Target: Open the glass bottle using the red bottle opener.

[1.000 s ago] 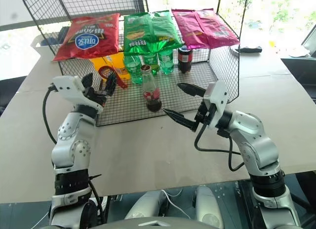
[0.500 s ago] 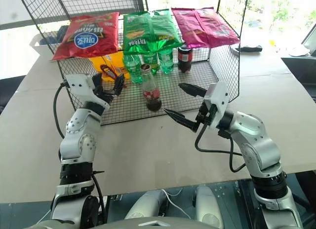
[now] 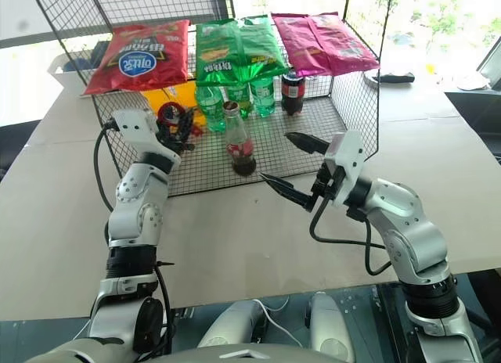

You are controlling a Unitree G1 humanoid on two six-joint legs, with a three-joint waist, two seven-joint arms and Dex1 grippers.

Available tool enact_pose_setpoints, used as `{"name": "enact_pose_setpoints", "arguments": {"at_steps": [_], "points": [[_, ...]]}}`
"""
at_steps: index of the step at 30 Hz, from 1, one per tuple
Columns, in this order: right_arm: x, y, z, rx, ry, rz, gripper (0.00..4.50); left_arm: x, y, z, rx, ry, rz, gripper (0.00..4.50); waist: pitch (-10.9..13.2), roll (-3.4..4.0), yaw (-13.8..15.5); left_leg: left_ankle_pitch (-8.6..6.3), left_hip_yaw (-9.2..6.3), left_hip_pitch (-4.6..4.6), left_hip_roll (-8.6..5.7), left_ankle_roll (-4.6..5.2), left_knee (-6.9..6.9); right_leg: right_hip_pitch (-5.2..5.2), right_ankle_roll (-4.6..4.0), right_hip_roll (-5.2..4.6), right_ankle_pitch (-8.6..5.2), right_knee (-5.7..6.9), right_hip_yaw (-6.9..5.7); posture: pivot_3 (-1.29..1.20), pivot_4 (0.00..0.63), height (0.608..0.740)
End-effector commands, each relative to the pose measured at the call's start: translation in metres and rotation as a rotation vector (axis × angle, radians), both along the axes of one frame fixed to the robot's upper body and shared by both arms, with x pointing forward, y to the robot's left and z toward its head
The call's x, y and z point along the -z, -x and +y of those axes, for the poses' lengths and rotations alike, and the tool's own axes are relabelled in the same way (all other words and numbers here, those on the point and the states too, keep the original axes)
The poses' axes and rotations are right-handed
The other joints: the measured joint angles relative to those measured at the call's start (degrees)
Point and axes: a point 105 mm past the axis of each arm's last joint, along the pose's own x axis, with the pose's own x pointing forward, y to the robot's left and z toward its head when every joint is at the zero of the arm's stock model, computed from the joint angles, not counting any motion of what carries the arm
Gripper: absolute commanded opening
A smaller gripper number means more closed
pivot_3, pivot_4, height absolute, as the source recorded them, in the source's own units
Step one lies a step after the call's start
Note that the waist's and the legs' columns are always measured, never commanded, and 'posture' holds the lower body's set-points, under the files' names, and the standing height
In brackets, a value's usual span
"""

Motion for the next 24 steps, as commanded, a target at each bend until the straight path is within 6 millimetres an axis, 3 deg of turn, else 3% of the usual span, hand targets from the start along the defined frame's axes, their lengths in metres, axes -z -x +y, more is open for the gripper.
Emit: {"name": "enact_pose_setpoints", "arguments": {"at_steps": [1, 2, 8, 17, 24], "points": [[-0.012, 0.007, 0.000, -0.009, -0.014, -0.054, 4.50, -0.009, 0.003, -0.001, -0.002, -0.014, -0.046, 0.27, 0.00, 0.00, 0.00, 0.00, 0.00, 0.00, 0.00, 0.00, 0.00, 0.00, 0.00, 0.00, 0.00, 0.00, 0.00, 0.00, 0.150, 0.734], [-0.012, 0.007, 0.000, -0.008, -0.013, -0.054, 4.50, -0.009, 0.003, -0.001, -0.001, -0.014, -0.046, 0.08, 0.00, 0.00, 0.00, 0.00, 0.00, 0.00, 0.00, 0.00, 0.01, 0.00, 0.00, 0.00, 0.00, 0.01, 0.00, 0.00, 0.150, 0.734], [-0.012, 0.006, -0.001, -0.006, -0.011, -0.052, 4.50, -0.010, 0.006, -0.004, 0.014, -0.004, -0.055, 0.08, 0.00, 0.00, 0.00, 0.00, 0.00, 0.00, 0.00, 0.00, 0.03, 0.01, 0.00, 0.00, 0.00, 0.03, -0.01, 0.00, 0.150, 0.734], [-0.011, 0.003, -0.002, 0.002, -0.004, -0.051, 4.50, -0.033, 0.029, -0.019, 0.193, 0.189, -0.156, 0.08, 0.00, 0.00, -0.03, 0.00, -0.02, -0.02, 0.00, 0.00, 0.05, 0.00, 0.00, -0.01, 0.00, 0.03, -0.02, 0.00, 0.150, 0.734], [-0.011, 0.002, -0.003, 0.007, -0.004, -0.048, 4.50, -0.024, 0.043, -0.032, 0.350, 0.331, -0.087, 0.08, -0.01, -0.01, -0.05, 0.00, -0.01, 0.00, 0.00, 0.00, 0.06, 0.01, 0.00, 0.00, 0.00, 0.05, -0.01, 0.00, 0.150, 0.734]]}}
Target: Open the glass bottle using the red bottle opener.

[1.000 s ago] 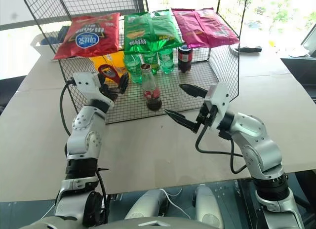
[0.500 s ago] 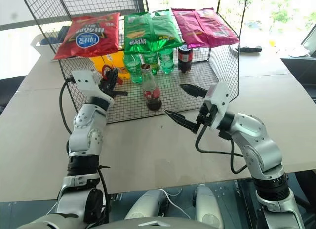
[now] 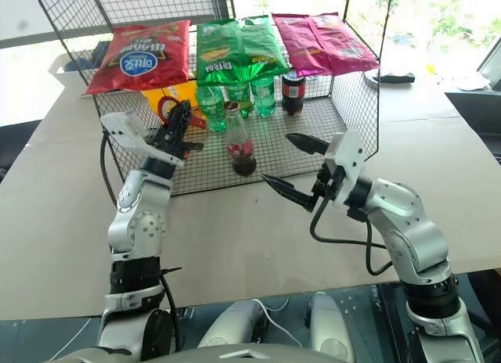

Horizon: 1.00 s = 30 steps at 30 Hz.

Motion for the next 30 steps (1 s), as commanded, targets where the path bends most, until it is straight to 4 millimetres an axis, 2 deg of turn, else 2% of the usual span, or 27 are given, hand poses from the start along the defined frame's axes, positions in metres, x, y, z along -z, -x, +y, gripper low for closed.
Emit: {"name": "enact_pose_setpoints", "arguments": {"at_steps": [1, 5, 9, 15, 19, 22, 25, 30], "points": [[-0.011, 0.002, -0.002, 0.005, -0.011, -0.052, 4.50, -0.007, 0.013, -0.008, 0.095, 0.028, -0.018, 0.08, 0.00, 0.00, -0.01, 0.00, 0.01, 0.00, 0.00, 0.00, 0.00, 0.00, 0.00, 0.00, 0.00, 0.00, 0.00, 0.00, 0.150, 0.734], [-0.009, 0.000, -0.005, 0.015, 0.005, -0.029, 4.50, -0.004, 0.025, -0.011, 0.197, 0.081, 0.010, 0.08, 0.00, 0.00, 0.00, 0.00, 0.00, 0.00, 0.00, 0.00, 0.00, 0.00, 0.00, 0.01, 0.00, 0.00, 0.00, 0.00, 0.150, 0.734], [-0.007, -0.002, -0.010, 0.001, 0.021, 0.068, 4.50, -0.009, 0.051, -0.019, 0.380, 0.133, 0.008, 0.08, 0.00, 0.00, -0.09, 0.00, 0.00, -0.01, 0.00, 0.00, 0.00, 0.00, -0.01, 0.00, 0.00, 0.00, 0.02, 0.00, 0.150, 0.734], [0.001, 0.007, -0.004, -0.089, 0.074, 0.207, 4.50, -0.004, 0.074, -0.029, 0.554, 0.138, 0.059, 0.08, 0.00, 0.01, 0.08, 0.00, 0.00, 0.03, 0.01, 0.00, 0.00, 0.04, -0.03, 0.00, 0.00, 0.00, 0.01, 0.00, 0.150, 0.734], [0.009, 0.018, 0.005, -0.173, 0.085, 0.377, 4.50, -0.001, 0.088, -0.043, 0.702, 0.135, 0.097, 0.08, 0.00, 0.01, 0.03, -0.01, 0.00, 0.03, 0.01, 0.01, 0.00, 0.05, -0.03, 0.00, 0.01, -0.01, 0.01, 0.00, 0.150, 0.734], [0.017, 0.031, 0.014, -0.275, 0.122, 0.526, 4.50, 0.002, 0.095, -0.058, 0.815, 0.128, 0.120, 0.08, 0.00, 0.01, 0.06, -0.01, 0.00, 0.02, 0.01, 0.01, 0.00, 0.05, -0.04, -0.01, 0.01, -0.01, 0.01, 0.00, 0.150, 0.734], [0.013, 0.045, 0.024, -0.413, 0.109, 0.631, 4.50, 0.005, 0.097, -0.070, 0.897, 0.112, 0.139, 0.08, 0.00, 0.01, 0.05, -0.01, -0.01, 0.02, 0.01, 0.01, 0.00, 0.06, -0.05, -0.02, 0.01, -0.02, -0.01, 0.00, 0.150, 0.734], [0.007, 0.053, 0.034, -0.497, 0.111, 0.685, 4.50, 0.008, 0.100, -0.084, 1.005, 0.080, 0.155, 0.08, 0.00, 0.02, 0.00, -0.01, -0.01, 0.02, 0.01, 0.01, -0.01, 0.05, -0.06, -0.02, 0.01, -0.02, -0.01, 0.00, 0.150, 0.734]]}}
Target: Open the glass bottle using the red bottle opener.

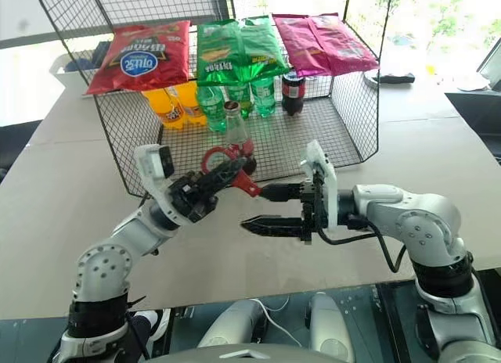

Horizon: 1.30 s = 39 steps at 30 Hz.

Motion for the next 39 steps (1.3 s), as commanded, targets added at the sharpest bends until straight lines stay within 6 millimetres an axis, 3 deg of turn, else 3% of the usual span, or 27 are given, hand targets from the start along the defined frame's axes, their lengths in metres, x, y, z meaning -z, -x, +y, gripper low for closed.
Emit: {"name": "enact_pose_setpoints", "arguments": {"at_steps": [1, 7, 10, 18, 23, 25, 26, 30, 33, 35, 39], "points": [[-0.009, 0.009, 0.006, -0.071, -0.002, -0.001, 4.50, -0.002, 0.005, -0.007, 0.076, -0.008, -0.017, 0.08, 0.00, 0.00, -0.01, 0.00, 0.02, 0.00, -0.01, 0.00, 0.00, 0.00, 0.00, 0.00, 0.00, 0.00, 0.02, 0.00, 0.150, 0.734], [-0.012, 0.011, 0.016, -0.123, -0.011, 0.016, 4.50, 0.004, 0.003, -0.010, 0.106, -0.041, -0.017, 0.08, 0.00, 0.00, -0.03, 0.00, 0.00, -0.01, 0.00, 0.00, -0.01, -0.01, 0.00, 0.00, 0.00, -0.01, 0.00, 0.00, 0.150, 0.734], [-0.013, 0.013, 0.017, -0.140, -0.012, 0.018, 3.84, 0.005, -0.001, -0.009, 0.097, -0.055, -0.026, 0.00, 0.00, 0.00, 0.04, 0.00, 0.00, -0.02, 0.00, 0.00, -0.01, -0.02, 0.00, 0.00, 0.00, -0.01, 0.00, 0.00, 0.150, 0.734], [-0.013, 0.016, 0.014, -0.171, -0.001, 0.024, 0.26, 0.009, -0.001, -0.008, 0.107, -0.056, -0.005, 0.00, 0.00, 0.01, -0.02, 0.00, 0.00, -0.04, 0.00, 0.00, -0.01, -0.03, 0.00, -0.01, 0.00, -0.03, 0.00, 0.00, 0.150, 0.734], [-0.009, 0.016, 0.012, -0.167, 0.030, 0.023, 0.13, 0.009, -0.007, -0.006, 0.062, -0.057, -0.012, 0.00, 0.00, 0.01, -0.02, 0.00, 0.00, -0.05, 0.00, 0.00, -0.01, -0.04, 0.00, -0.01, 0.00, -0.03, 0.01, 0.00, 0.150, 0.734], [-0.006, 0.010, 0.012, -0.129, 0.044, 0.014, 0.00, 0.009, -0.009, -0.005, 0.051, -0.062, -0.020, 0.75, 0.00, 0.01, -0.02, 0.00, 0.00, -0.05, 0.00, 0.00, -0.01, -0.04, 0.00, -0.01, 0.00, -0.03, 0.01, 0.00, 0.150, 0.734], [-0.005, 0.009, 0.011, -0.119, 0.046, 0.012, 0.00, 0.009, -0.008, -0.005, 0.061, -0.063, -0.021, 0.85, 0.00, 0.01, -0.01, 0.00, 0.00, -0.05, 0.00, 0.00, -0.02, -0.04, 0.00, -0.01, 0.00, -0.03, 0.01, 0.00, 0.150, 0.734], [-0.005, 0.005, 0.006, -0.089, 0.029, 0.031, 0.00, 0.013, 0.000, -0.005, 0.086, -0.076, -0.010, 2.69, 0.00, 0.01, -0.03, 0.00, 0.00, -0.06, 0.00, 0.00, -0.02, -0.05, 0.00, -0.01, 0.00, -0.04, 0.00, 0.00, 0.150, 0.734], [-0.001, -0.011, -0.006, 0.056, 0.024, 0.032, 0.00, 0.017, 0.006, 0.000, 0.051, -0.080, -0.001, 4.02, 0.00, 0.01, -0.02, -0.01, -0.01, -0.06, 0.00, 0.01, -0.05, -0.05, 0.00, -0.01, 0.00, -0.09, 0.01, 0.00, 0.150, 0.734], [0.001, -0.029, -0.019, 0.199, 0.010, -0.005, 0.00, 0.018, 0.006, 0.005, -0.004, -0.093, -0.006, 4.40, 0.01, 0.01, 0.05, -0.02, 0.00, -0.07, 0.00, 0.02, -0.07, -0.06, 0.00, -0.02, 0.00, -0.11, 0.02, 0.00, 0.150, 0.734], [0.000, -0.054, -0.049, 0.456, -0.007, -0.170, 0.00, 0.025, -0.001, 0.020, -0.217, -0.192, -0.088, 4.40, 0.00, 0.01, 0.20, -0.02, 0.01, -0.10, -0.01, 0.02, -0.06, -0.05, 0.01, -0.04, 0.00, -0.11, -0.01, 0.00, 0.150, 0.734]]}}
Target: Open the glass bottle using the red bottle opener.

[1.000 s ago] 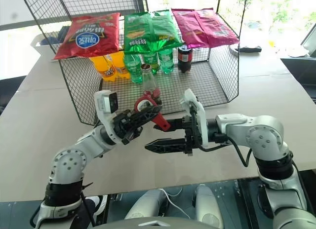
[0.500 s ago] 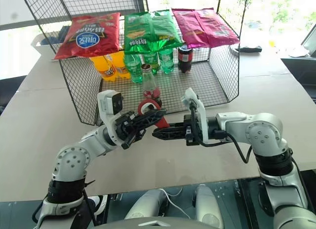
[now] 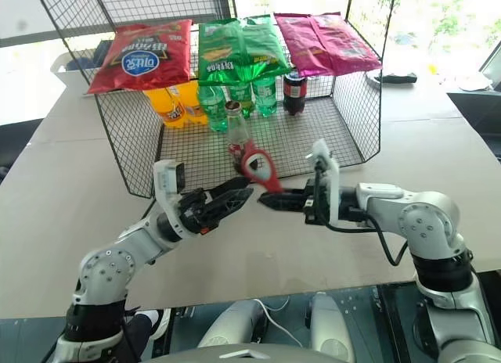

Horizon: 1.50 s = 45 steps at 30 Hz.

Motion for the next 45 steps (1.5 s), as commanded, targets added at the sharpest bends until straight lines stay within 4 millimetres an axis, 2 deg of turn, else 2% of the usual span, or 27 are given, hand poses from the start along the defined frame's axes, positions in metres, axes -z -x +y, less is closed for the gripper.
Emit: {"name": "enact_pose_setpoints", "arguments": {"at_steps": [1, 4, 7, 12, 17, 23, 30, 33, 41, 44, 45], "points": [[-0.018, -0.017, -0.022, 0.195, -0.013, -0.213, 0.00, -0.007, -0.006, 0.013, -0.187, -0.095, -0.160, 4.40, 0.00, 0.01, -0.07, 0.00, 0.06, 0.02, 0.00, 0.00, -0.01, 0.00, 0.00, 0.00, 0.00, 0.00, 0.05, 0.00, 0.150, 0.734], [-0.026, -0.029, -0.033, 0.367, -0.027, -0.342, 0.00, -0.004, -0.021, 0.028, -0.402, -0.187, -0.276, 4.40, 0.00, 0.01, -0.14, 0.00, 0.10, 0.06, 0.02, -0.01, -0.02, 0.00, 0.00, 0.02, 0.00, 0.02, 0.09, 0.00, 0.150, 0.734], [-0.026, -0.029, -0.032, 0.389, -0.038, -0.371, 0.00, -0.001, -0.027, 0.029, -0.454, -0.208, -0.309, 4.40, 0.00, 0.01, -0.12, 0.01, 0.15, 0.06, 0.03, -0.03, -0.02, -0.01, 0.00, 0.04, 0.00, 0.03, 0.13, 0.00, 0.150, 0.734], [-0.025, -0.032, -0.029, 0.402, -0.032, -0.403, 0.00, -0.001, -0.049, 0.031, -0.530, -0.264, -0.388, 4.40, 0.00, 0.01, -0.05, 0.01, 0.09, 0.05, 0.02, -0.01, -0.01, 0.00, 0.01, 0.04, 0.01, 0.03, 0.06, 0.00, 0.150, 0.734], [-0.025, -0.034, -0.024, 0.396, -0.033, -0.414, 0.00, -0.004, -0.070, 0.026, -0.557, -0.293, -0.453, 4.40, 0.00, 0.00, -0.13, 0.01, 0.09, 0.05, 0.00, -0.01, 0.00, -0.01, 0.01, 0.04, 0.01, 0.02, 0.07, 0.00, 0.150, 0.734], [-0.027, -0.033, -0.020, 0.400, -0.042, -0.417, 0.00, -0.002, -0.081, 0.018, -0.558, -0.296, -0.479, 4.40, 0.00, 0.01, -0.22, 0.01, 0.06, 0.04, 0.01, -0.01, -0.02, -0.03, 0.00, 0.05, 0.01, 0.02, 0.07, 0.00, 0.150, 0.734], [-0.029, -0.037, -0.020, 0.417, -0.037, -0.429, 0.00, 0.001, -0.104, 0.009, -0.579, -0.343, -0.513, 4.40, 0.00, 0.00, -0.14, 0.01, 0.01, 0.03, -0.02, -0.01, 0.06, 0.01, 0.01, 0.05, 0.01, 0.06, -0.03, 0.00, 0.150, 0.734], [-0.029, -0.037, -0.019, 0.417, -0.036, -0.432, 0.00, 0.001, -0.116, 0.010, -0.610, -0.345, -0.494, 4.40, -0.01, 0.00, -0.18, 0.01, -0.01, 0.03, -0.02, -0.01, 0.06, 0.00, 0.01, 0.05, 0.01, 0.07, -0.03, 0.00, 0.150, 0.734], [-0.030, -0.038, -0.017, 0.418, -0.029, -0.453, 0.00, 0.000, -0.131, 0.008, -0.624, -0.368, -0.503, 4.40, -0.01, 0.00, -0.20, 0.01, -0.02, 0.01, -0.02, 0.00, 0.06, -0.02, 0.01, 0.05, 0.01, 0.07, -0.03, 0.00, 0.150, 0.734], [-0.029, -0.038, -0.017, 0.420, -0.029, -0.454, 0.00, -0.001, -0.132, 0.005, -0.604, -0.349, -0.504, 3.57, -0.01, 0.00, -0.21, 0.01, -0.03, 0.01, -0.02, 0.00, 0.07, -0.01, 0.01, 0.05, 0.01, 0.08, -0.04, 0.00, 0.150, 0.734], [-0.028, -0.038, -0.017, 0.421, -0.028, -0.454, 0.00, -0.002, -0.131, 0.004, -0.599, -0.345, -0.504, 3.06, -0.01, 0.00, -0.24, 0.01, -0.03, 0.02, -0.02, 0.00, 0.07, -0.01, 0.01, 0.06, 0.01, 0.09, -0.04, 0.00, 0.150, 0.734]]}}
